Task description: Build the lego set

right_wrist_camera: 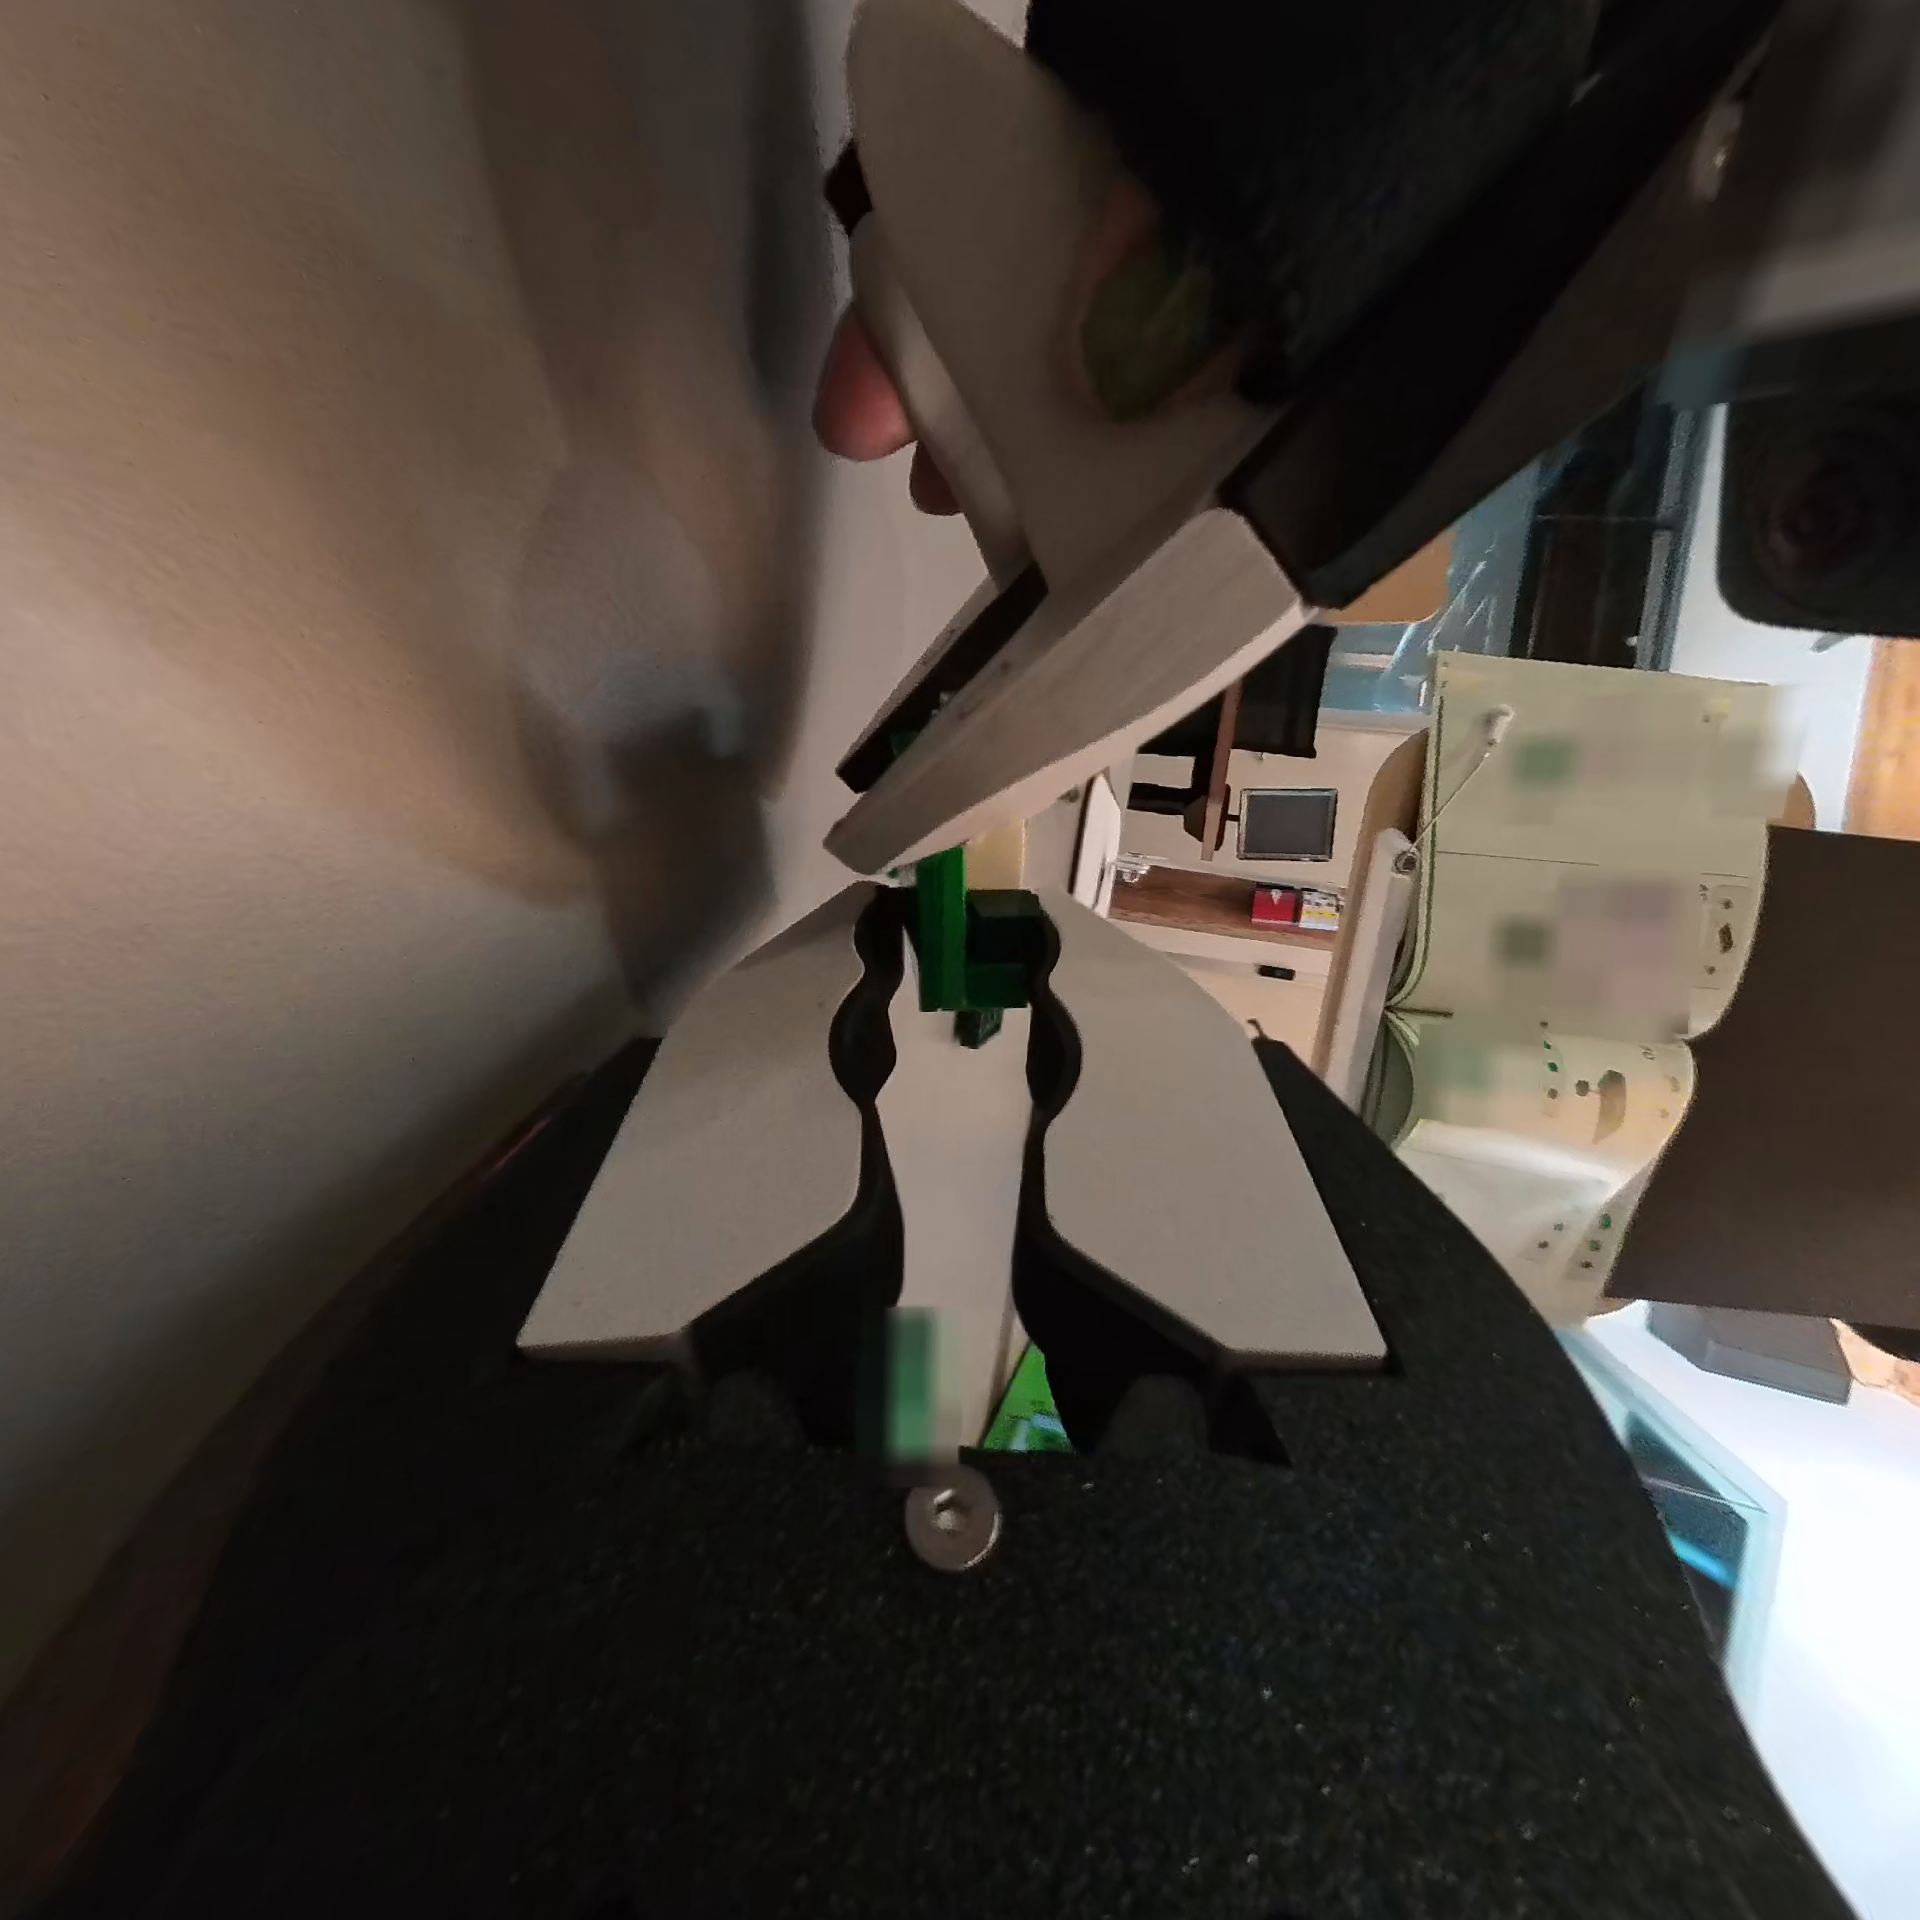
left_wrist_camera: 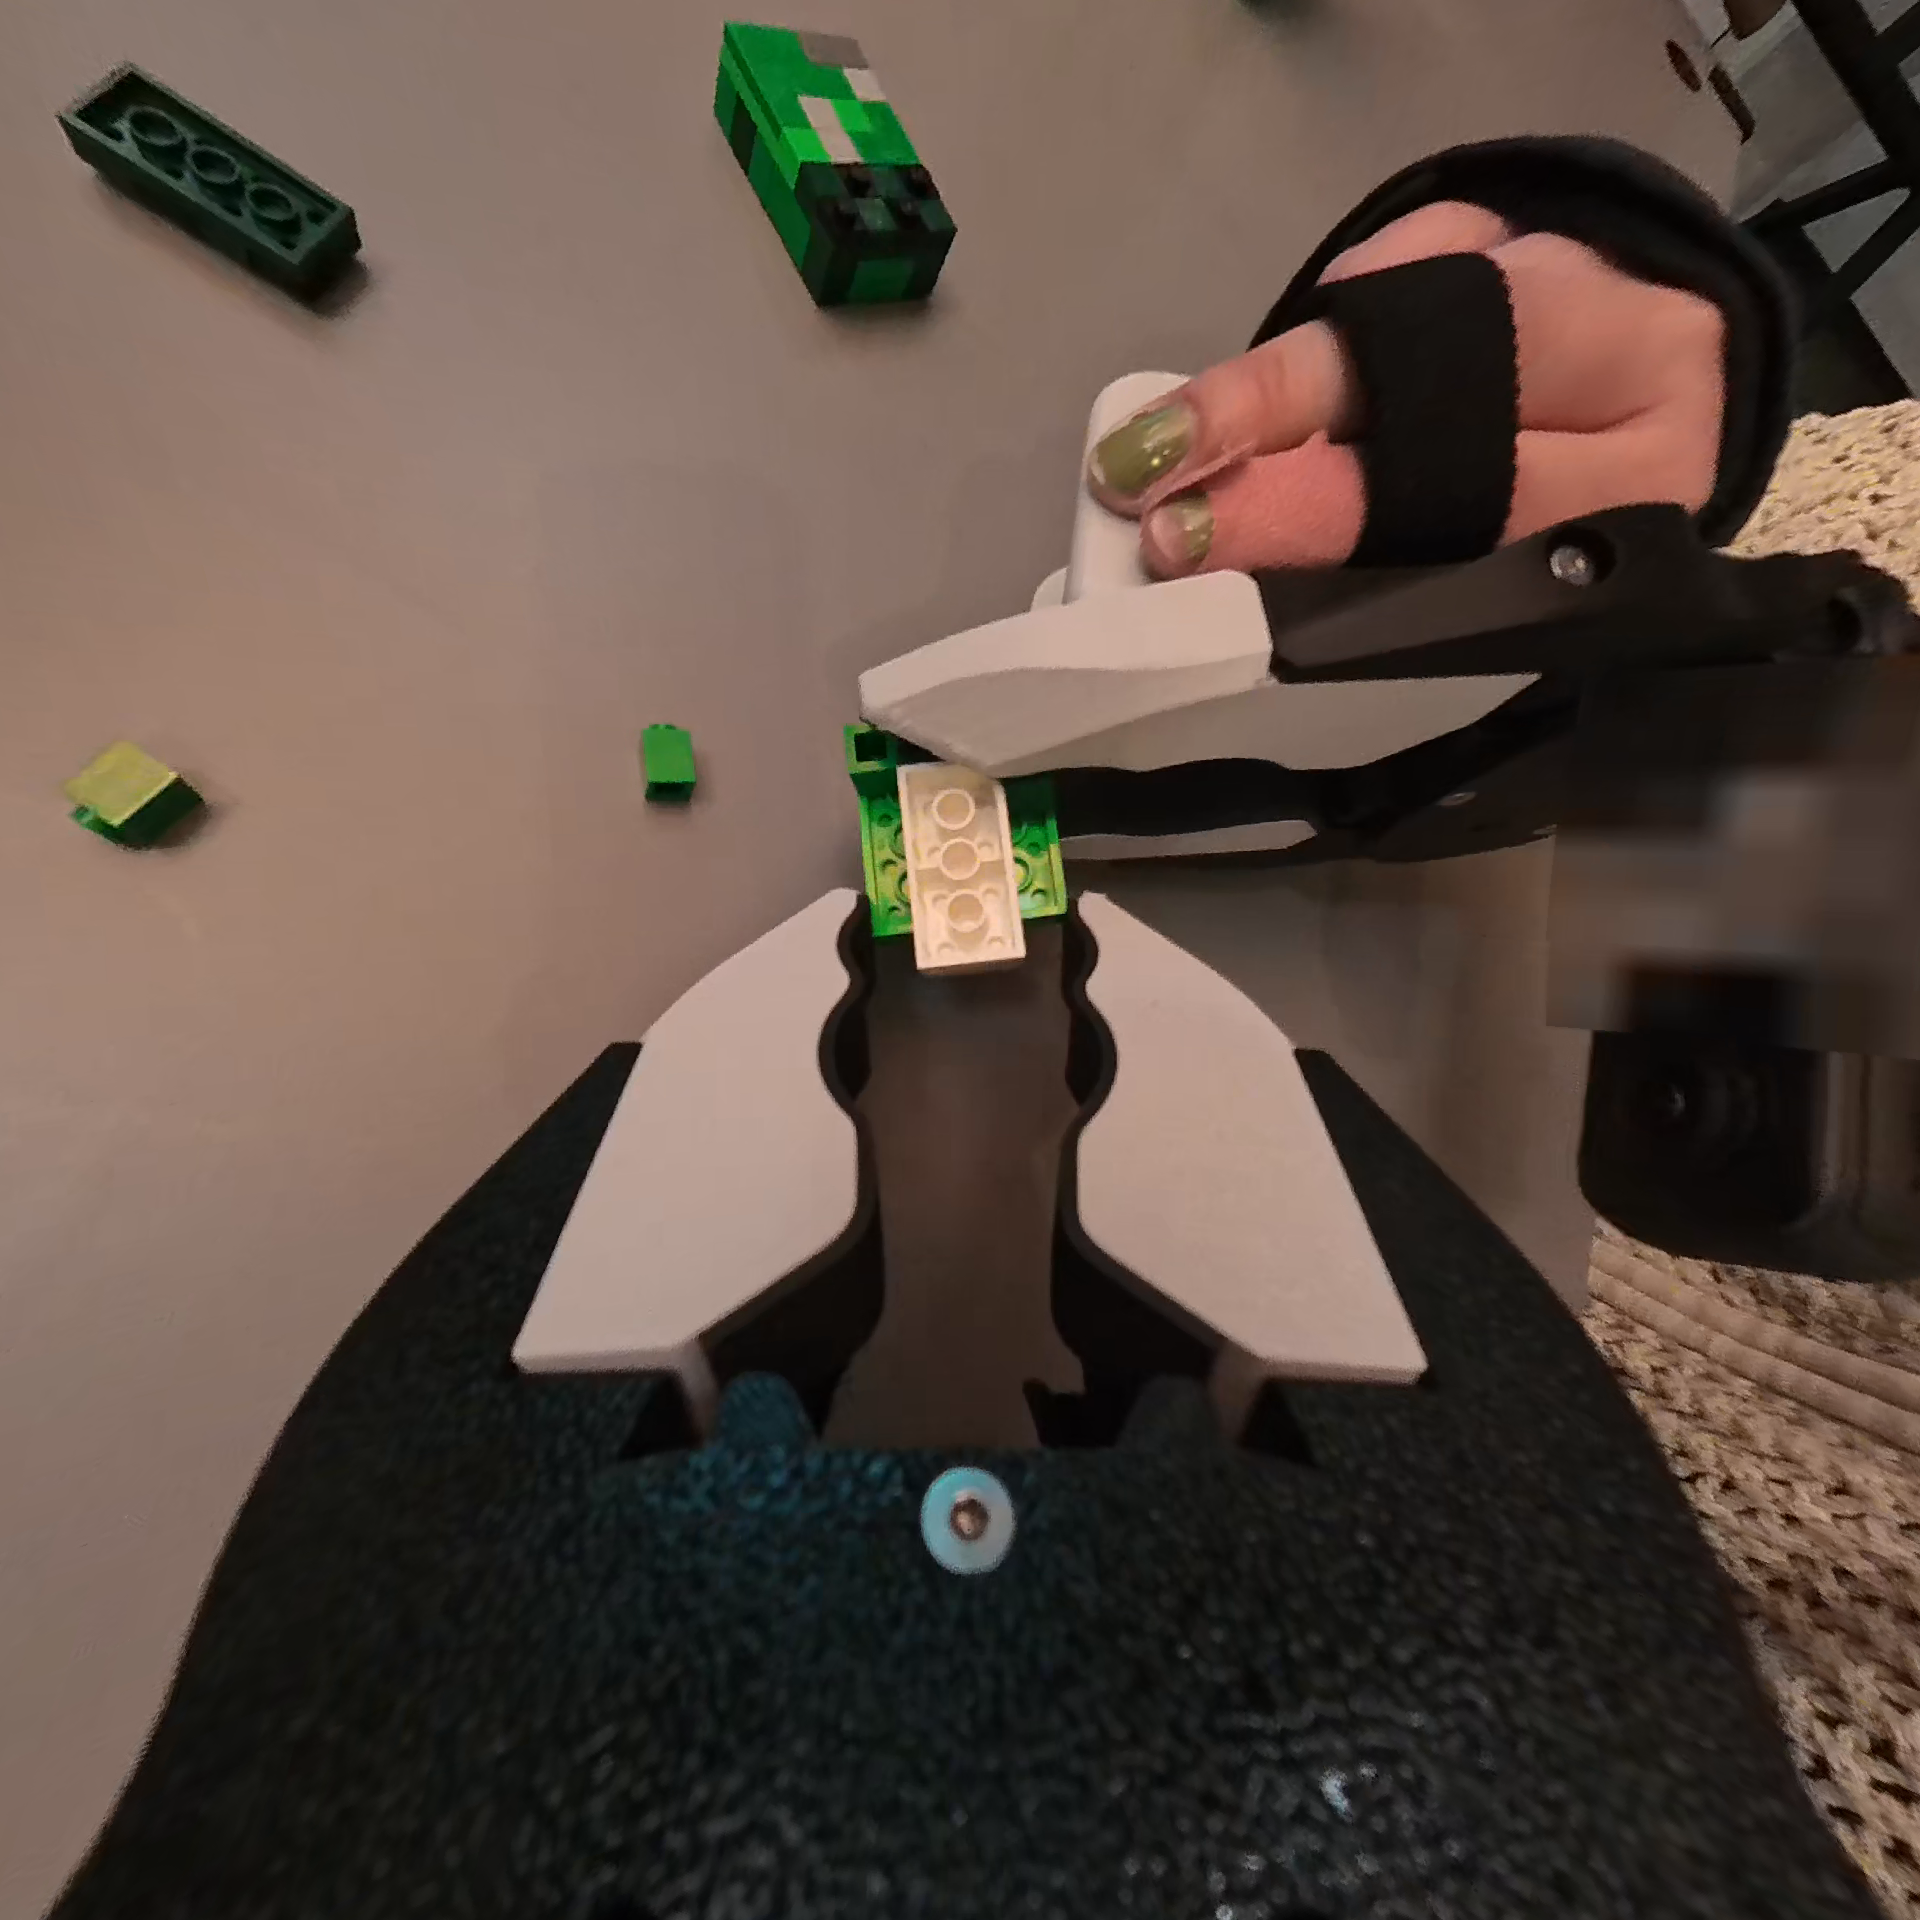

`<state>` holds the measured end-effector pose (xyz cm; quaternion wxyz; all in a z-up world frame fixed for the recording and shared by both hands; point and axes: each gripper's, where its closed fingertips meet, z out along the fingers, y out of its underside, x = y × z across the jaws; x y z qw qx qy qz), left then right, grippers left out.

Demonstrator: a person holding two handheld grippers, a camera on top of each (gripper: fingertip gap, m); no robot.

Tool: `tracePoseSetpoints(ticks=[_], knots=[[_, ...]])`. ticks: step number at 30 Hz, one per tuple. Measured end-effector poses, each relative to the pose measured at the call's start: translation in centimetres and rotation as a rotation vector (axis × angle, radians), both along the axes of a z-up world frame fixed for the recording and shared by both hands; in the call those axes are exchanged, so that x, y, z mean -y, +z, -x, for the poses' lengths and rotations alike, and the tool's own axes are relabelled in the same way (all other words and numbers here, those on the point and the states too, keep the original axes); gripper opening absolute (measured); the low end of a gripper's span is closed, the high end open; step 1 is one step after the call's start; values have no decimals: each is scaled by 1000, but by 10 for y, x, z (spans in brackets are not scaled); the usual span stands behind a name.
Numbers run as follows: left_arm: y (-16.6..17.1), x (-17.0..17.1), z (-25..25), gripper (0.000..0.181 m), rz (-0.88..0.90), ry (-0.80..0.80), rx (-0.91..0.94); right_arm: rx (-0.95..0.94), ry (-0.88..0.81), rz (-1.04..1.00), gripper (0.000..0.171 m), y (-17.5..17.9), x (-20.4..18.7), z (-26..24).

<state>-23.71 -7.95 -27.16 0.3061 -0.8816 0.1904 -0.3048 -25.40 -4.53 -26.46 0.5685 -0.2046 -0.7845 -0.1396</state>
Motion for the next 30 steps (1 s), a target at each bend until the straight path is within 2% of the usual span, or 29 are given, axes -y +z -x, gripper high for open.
tracePoseSetpoints(ticks=[3, 5, 7, 9, 11, 14, 18, 30], knots=[[3, -3, 0, 36, -39, -9, -6, -6, -14, 58, 19, 0, -1, -1], [9, -8, 1, 39, -127, -17, -37, -28, -29, 139, 18, 2, -3, -2], [19, -17, 7, 53, -286, -13, -145, -40, -47, 261, 18, 2, -5, -3], [31, -24, 12, 60, -487, -44, -303, -42, -58, 382, 18, 0, -6, -5], [40, -26, 12, 57, -671, -94, -448, -48, -64, 484, 18, 0, -6, -7], [45, -24, 5, 46, -821, -165, -561, -50, -72, 579, 18, -1, -6, -10], [46, -19, -3, 35, -901, -233, -601, -44, -68, 632, 18, 0, -3, -13], [37, -16, -10, 17, -924, -307, -683, -21, -45, 719, 18, 1, 2, -16]])
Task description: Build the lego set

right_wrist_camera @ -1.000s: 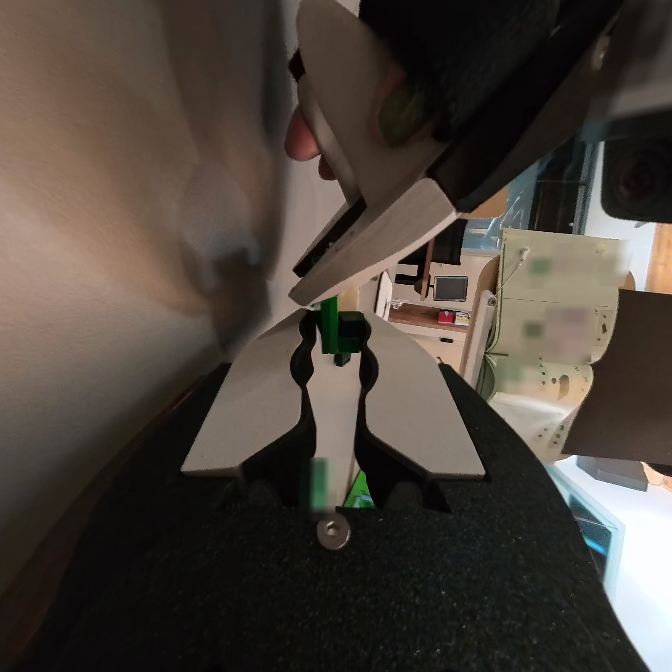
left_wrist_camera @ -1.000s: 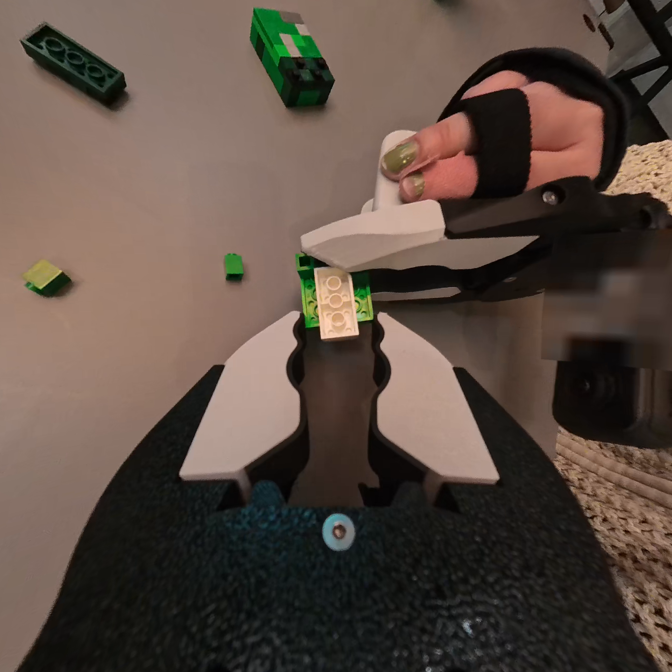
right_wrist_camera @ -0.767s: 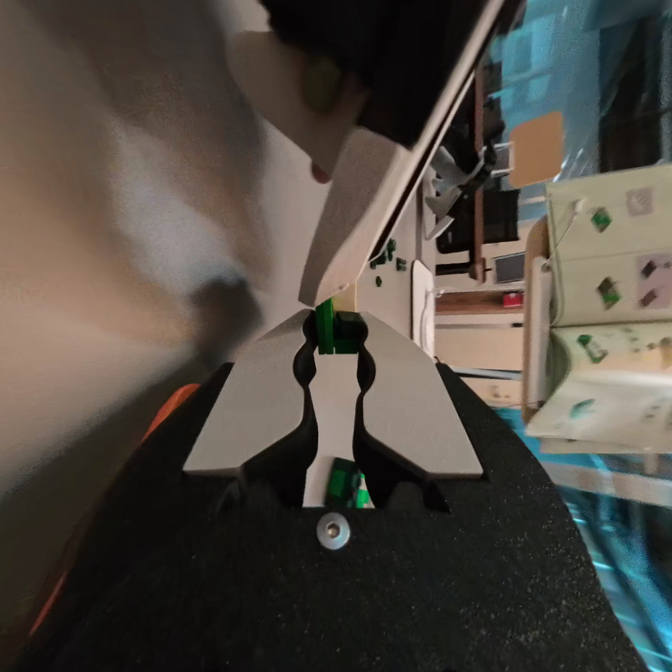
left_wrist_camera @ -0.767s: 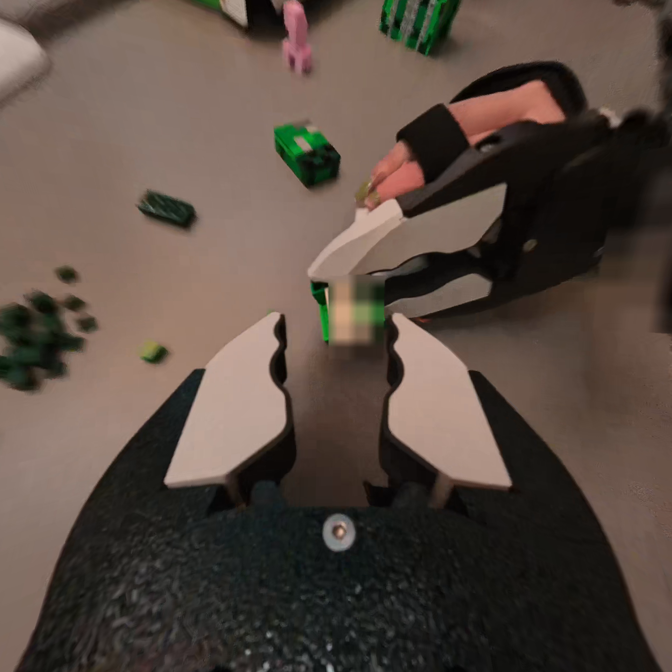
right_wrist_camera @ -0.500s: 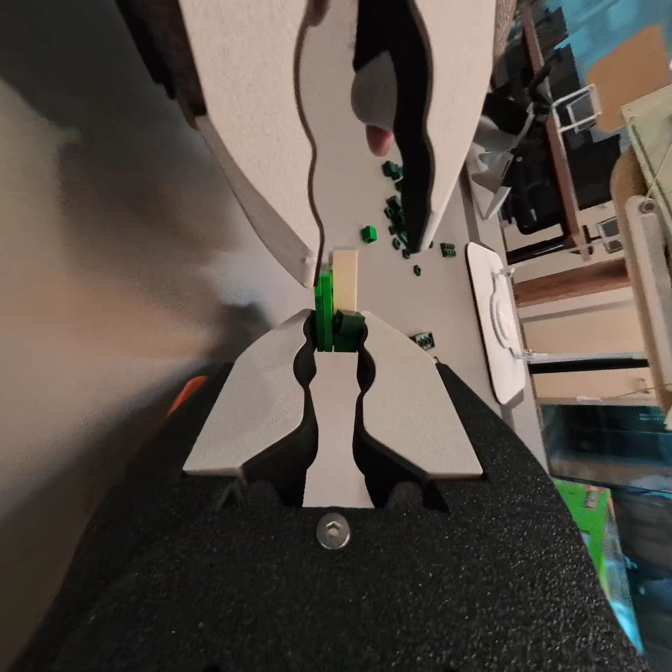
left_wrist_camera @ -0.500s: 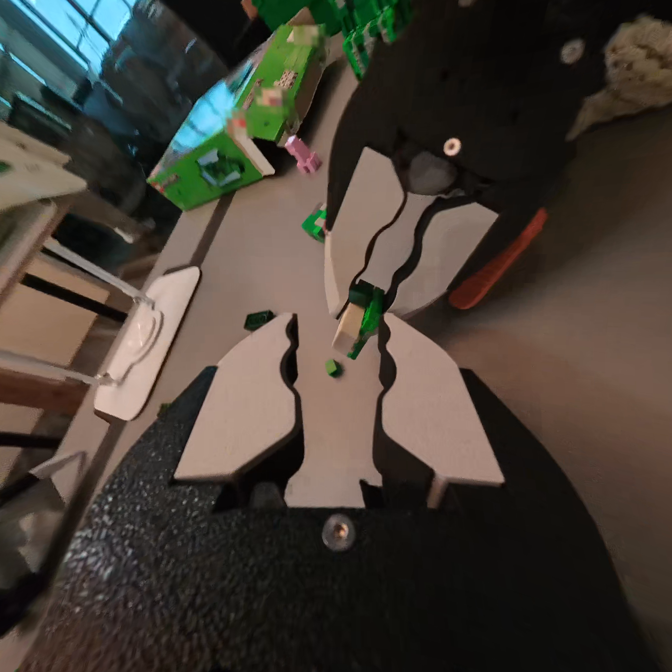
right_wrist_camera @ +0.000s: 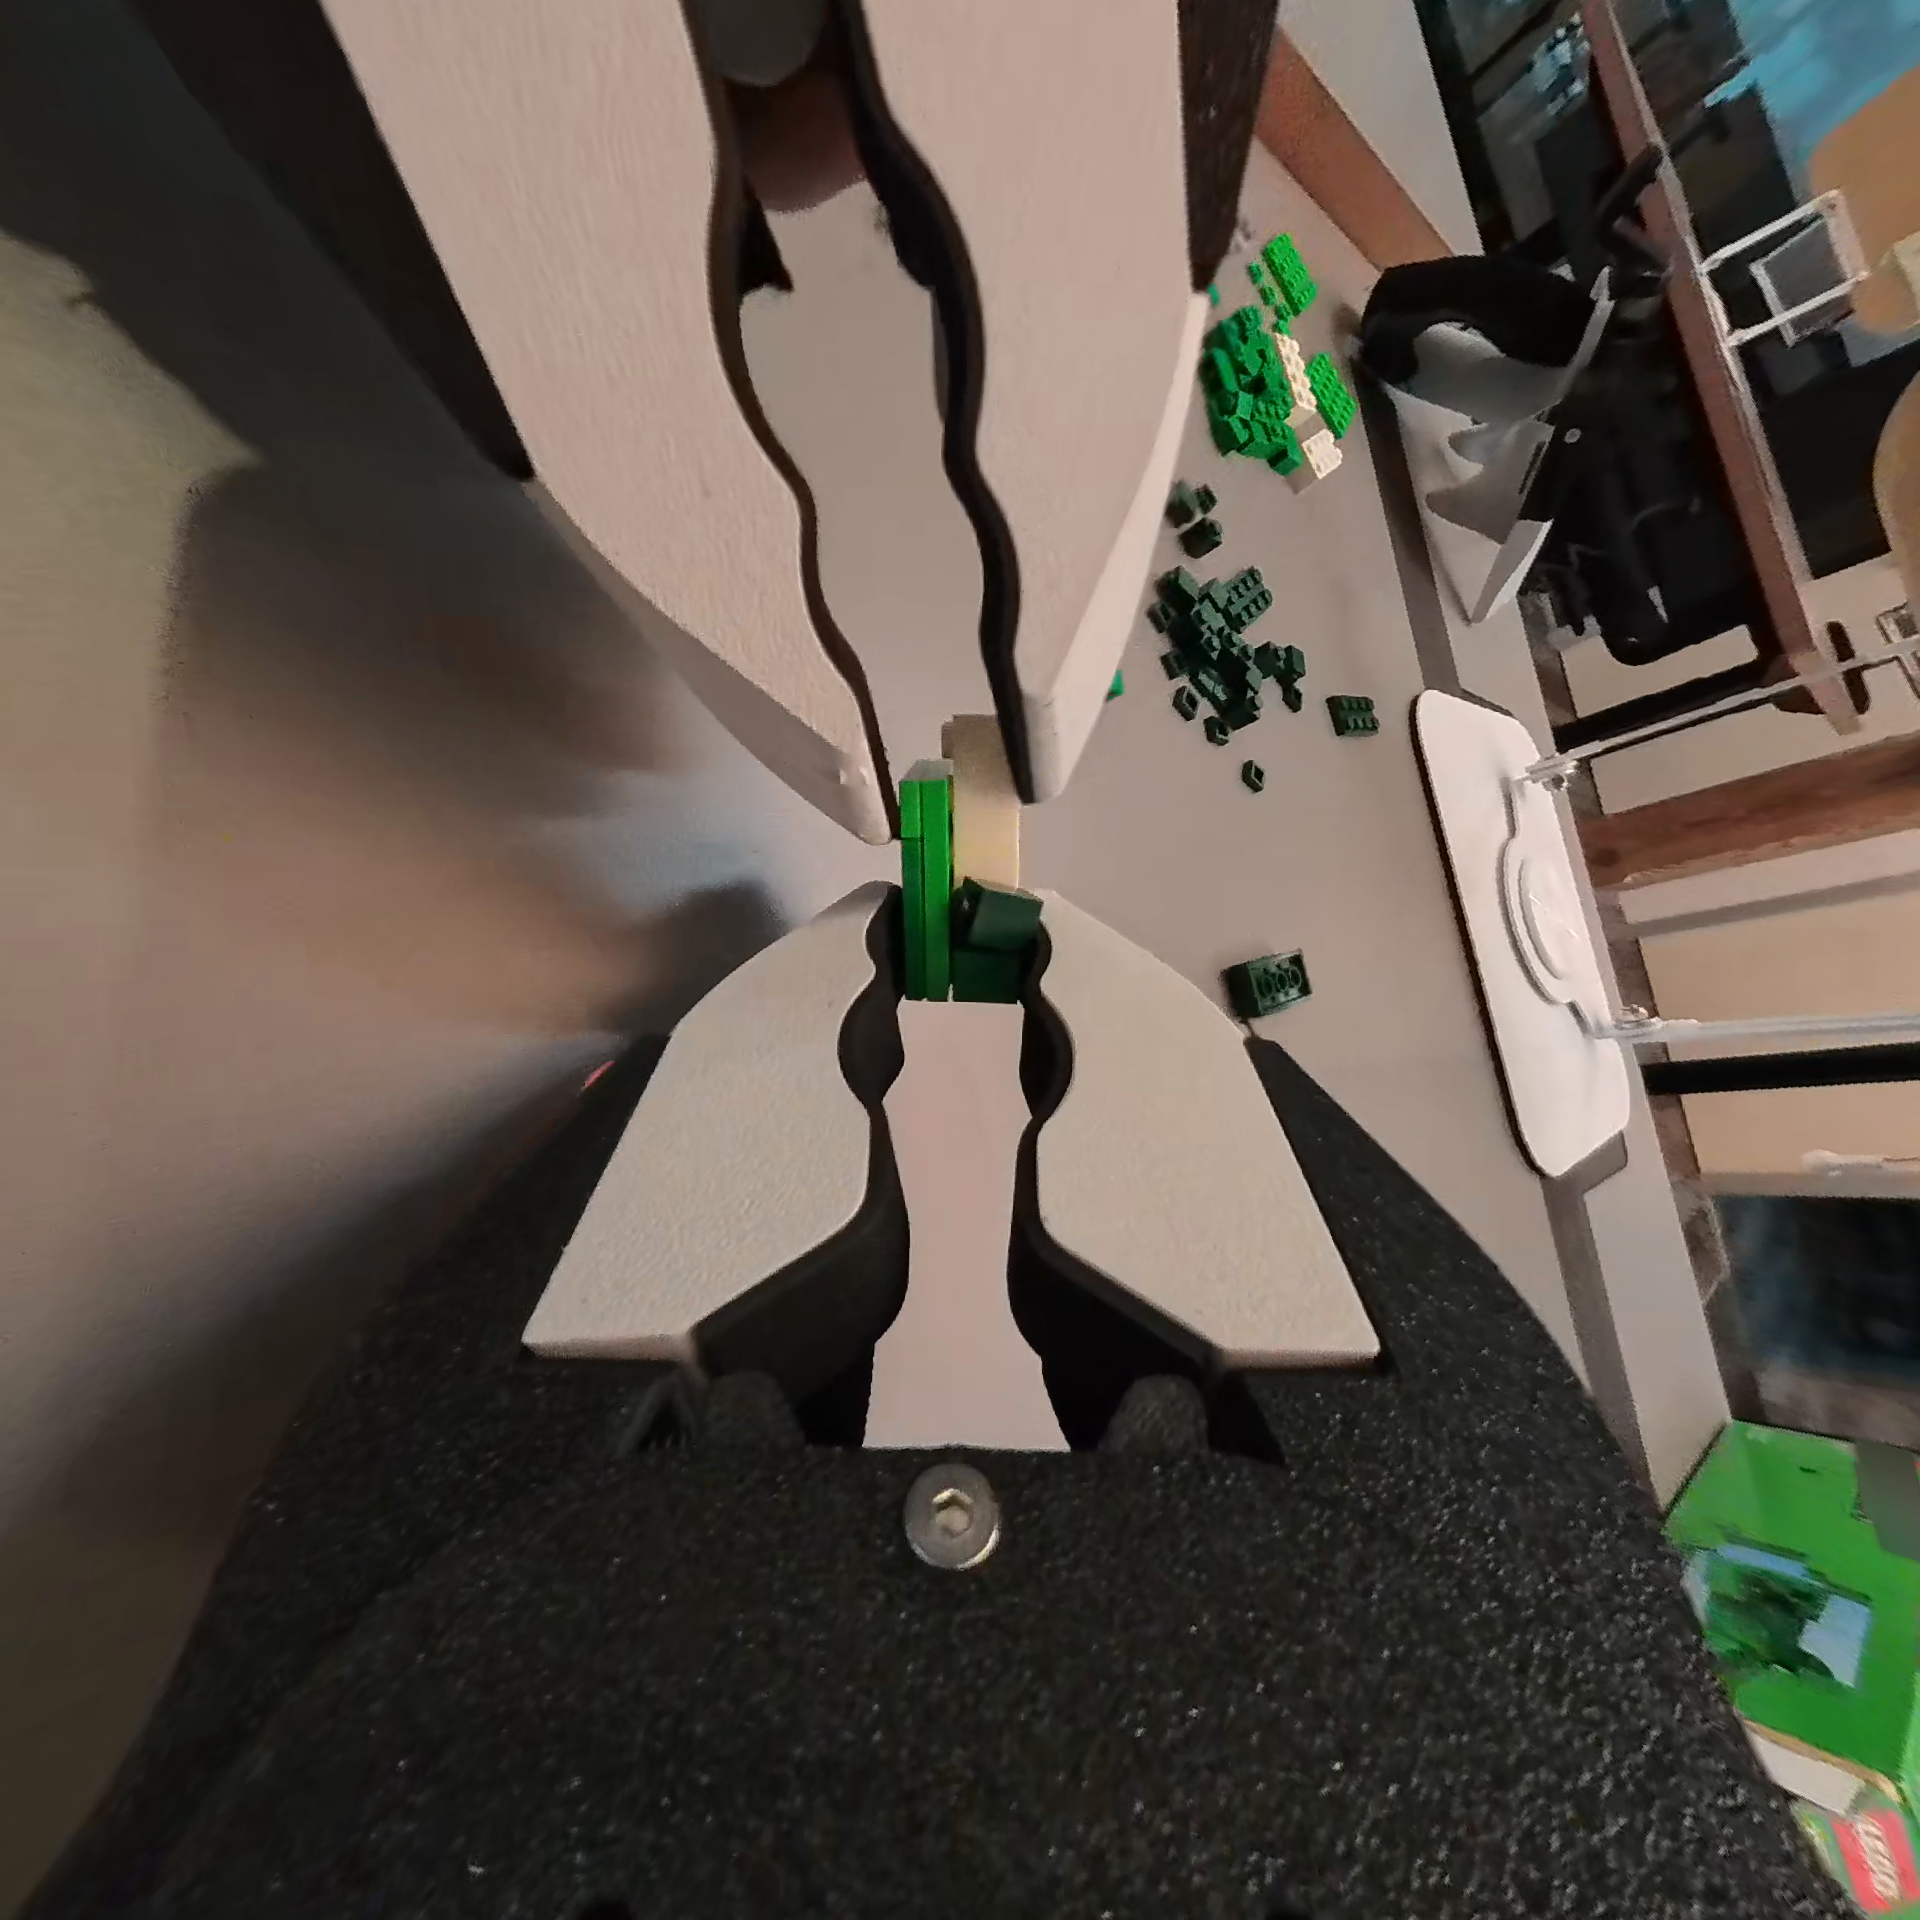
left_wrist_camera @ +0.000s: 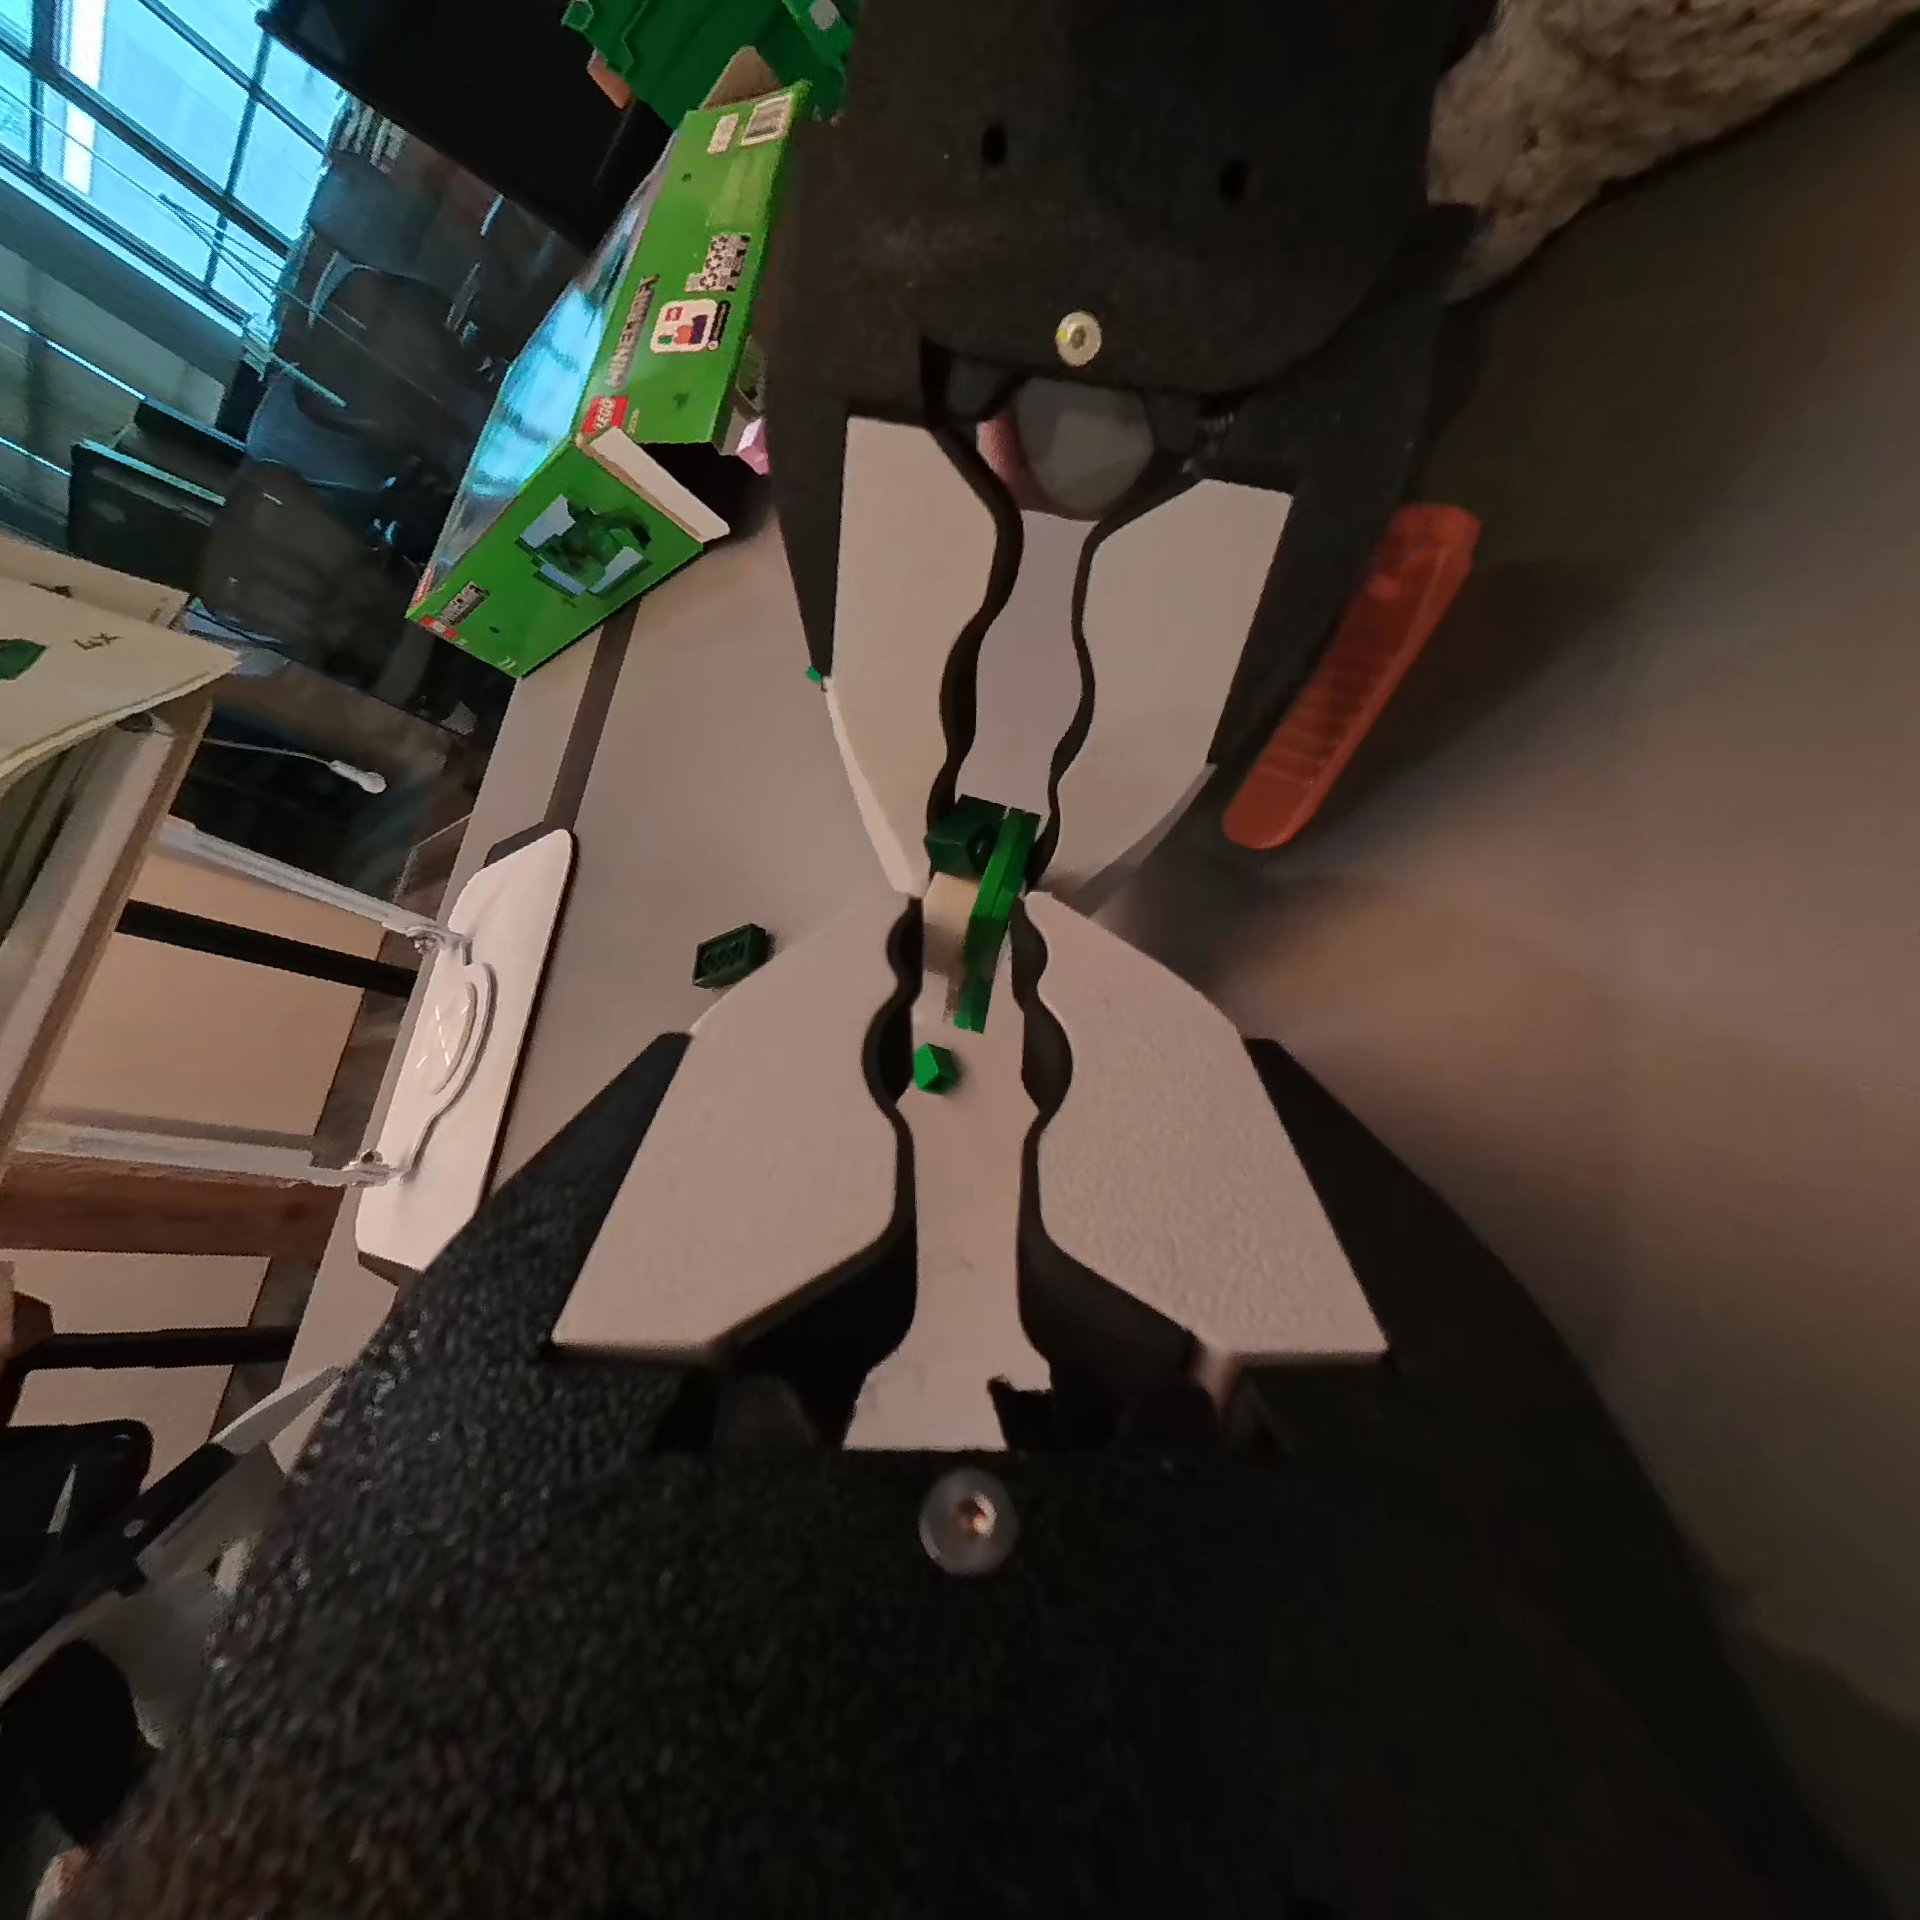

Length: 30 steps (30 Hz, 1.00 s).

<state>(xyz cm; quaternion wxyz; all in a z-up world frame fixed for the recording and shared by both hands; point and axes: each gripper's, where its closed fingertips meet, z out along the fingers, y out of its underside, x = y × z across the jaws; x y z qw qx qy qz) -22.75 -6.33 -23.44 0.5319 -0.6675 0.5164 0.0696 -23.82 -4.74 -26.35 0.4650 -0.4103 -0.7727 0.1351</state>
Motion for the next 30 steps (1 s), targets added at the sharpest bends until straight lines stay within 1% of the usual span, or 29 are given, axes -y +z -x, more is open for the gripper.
tracePoseSetpoints(ticks=[1, 2, 4, 6, 7, 10, 14, 19, 22, 30], knots=[[-1, 0, 0, 13, -4, -2, -10, 0, -2, 7, 19, 0, 0, 0], [1, -1, -1, 14, -22, 1, -14, -7, -5, 12, 18, 1, -1, -1], [6, -3, 0, 24, -63, 23, -10, -14, -6, 20, 18, 4, -2, -2], [8, -5, 4, 34, -60, 48, 1, -18, 3, 27, 18, 5, 0, -2], [7, -5, 7, 36, -47, 54, -3, -16, 11, 31, 18, 5, 2, -2], [3, -2, 6, 33, -2, 30, 10, -11, 41, 31, 18, 4, 7, -2], [-2, 7, 0, 20, 46, -37, 18, -18, 107, 79, 18, 6, 15, -5], [-6, 10, -4, 19, 84, -56, 12, -1, 130, 107, 18, 4, 20, -9], [-8, 9, -3, 19, 111, -33, 17, 6, 113, 57, 18, 3, 16, -9], [-10, 8, 0, 18, 175, 2, 59, 31, 87, -167, 24, 4, 10, -7]])
